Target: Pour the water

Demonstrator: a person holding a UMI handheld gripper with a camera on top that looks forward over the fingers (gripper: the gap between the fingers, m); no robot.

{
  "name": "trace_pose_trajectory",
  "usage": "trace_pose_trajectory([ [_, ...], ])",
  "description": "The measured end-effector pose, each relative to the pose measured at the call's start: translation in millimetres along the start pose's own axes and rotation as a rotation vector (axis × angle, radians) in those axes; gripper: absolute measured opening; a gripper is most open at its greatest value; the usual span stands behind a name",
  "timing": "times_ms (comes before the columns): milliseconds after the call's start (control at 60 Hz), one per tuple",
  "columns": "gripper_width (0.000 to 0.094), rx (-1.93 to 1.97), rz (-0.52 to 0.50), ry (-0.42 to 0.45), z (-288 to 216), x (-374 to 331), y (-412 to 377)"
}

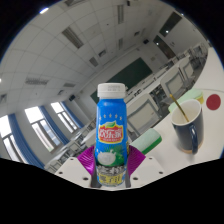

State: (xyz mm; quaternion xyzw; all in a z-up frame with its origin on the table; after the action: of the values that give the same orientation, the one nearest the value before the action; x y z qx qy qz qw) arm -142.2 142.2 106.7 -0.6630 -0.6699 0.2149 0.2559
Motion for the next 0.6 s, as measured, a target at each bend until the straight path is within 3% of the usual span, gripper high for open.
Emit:
trace_pose_trajectory([
  [150,0.0381,0.471,-0.037,0.02,-29.7,-5.5,-2.7],
  [367,0.0381,0.987,0.016,0.017,-47.6,-29.3,-12.4],
  [600,0.0382,1.232,-0.034,-0.005,-59.5,-43.6,-55.9],
])
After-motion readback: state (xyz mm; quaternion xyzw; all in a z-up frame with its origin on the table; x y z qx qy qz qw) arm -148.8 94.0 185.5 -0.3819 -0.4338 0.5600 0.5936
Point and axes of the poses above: the point between the fingertips, and its own axes, seen from behind it with the camera up: y to the right, z down, x forward, the way the camera looks, the point moved 2 cm from there along -x, backward, against the way the camera looks, and after that the axes turned 13 degrees about y, right-handed, at the moved point
